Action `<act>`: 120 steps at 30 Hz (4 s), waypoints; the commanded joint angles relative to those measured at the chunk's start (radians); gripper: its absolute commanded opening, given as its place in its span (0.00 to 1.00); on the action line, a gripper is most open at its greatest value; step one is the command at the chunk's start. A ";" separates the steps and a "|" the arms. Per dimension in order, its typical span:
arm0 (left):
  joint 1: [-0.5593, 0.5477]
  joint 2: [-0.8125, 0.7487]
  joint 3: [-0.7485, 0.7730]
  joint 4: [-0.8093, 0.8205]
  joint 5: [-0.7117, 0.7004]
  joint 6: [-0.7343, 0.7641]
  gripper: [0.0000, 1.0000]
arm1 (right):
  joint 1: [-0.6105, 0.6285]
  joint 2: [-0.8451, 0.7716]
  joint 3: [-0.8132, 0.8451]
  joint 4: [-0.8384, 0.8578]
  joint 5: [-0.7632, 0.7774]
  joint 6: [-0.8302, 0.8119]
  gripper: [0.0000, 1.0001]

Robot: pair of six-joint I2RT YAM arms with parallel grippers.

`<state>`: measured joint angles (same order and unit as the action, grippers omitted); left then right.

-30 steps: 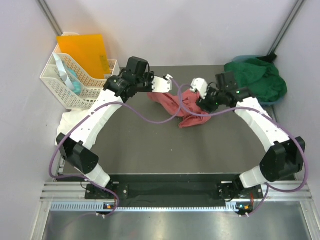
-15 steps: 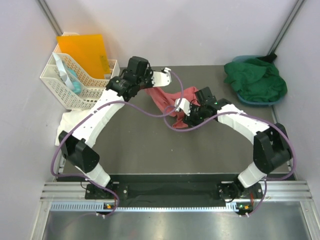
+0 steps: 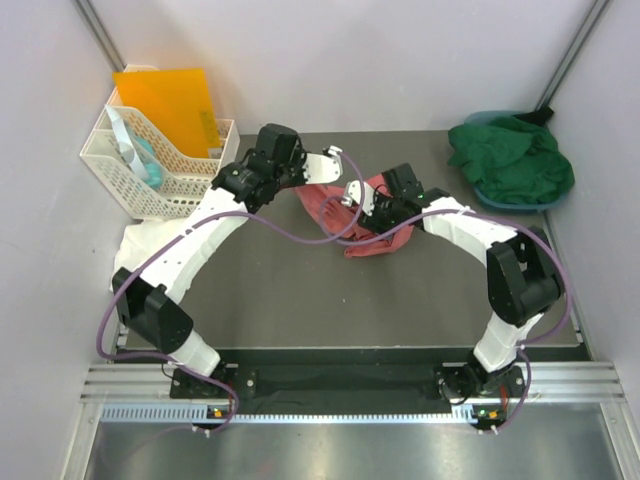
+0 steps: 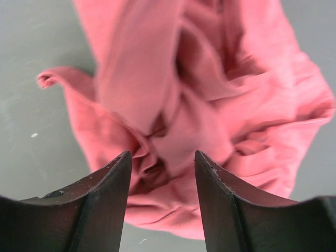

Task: Fold and stack the t-shirts
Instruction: Flatten out the tshirt

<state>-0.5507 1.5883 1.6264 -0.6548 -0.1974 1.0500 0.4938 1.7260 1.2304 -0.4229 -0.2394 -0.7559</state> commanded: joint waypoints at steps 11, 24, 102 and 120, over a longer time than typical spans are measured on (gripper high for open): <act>0.000 -0.068 -0.031 0.096 -0.045 0.030 0.00 | -0.029 0.023 0.049 -0.022 -0.018 -0.016 0.53; 0.001 -0.051 -0.031 0.121 -0.046 0.044 0.00 | -0.046 0.058 0.011 -0.005 -0.006 -0.023 0.53; 0.225 0.139 -0.089 0.759 -0.474 0.249 0.00 | -0.227 -0.010 0.213 -0.261 -0.106 0.005 0.44; 0.196 0.134 -0.099 0.753 -0.507 0.281 0.00 | -0.416 0.210 0.356 -0.278 -0.521 0.263 0.40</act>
<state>-0.3431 1.7714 1.5215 0.0780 -0.6754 1.3174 0.0696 1.8870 1.5070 -0.6907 -0.6373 -0.5289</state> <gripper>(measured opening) 0.018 0.409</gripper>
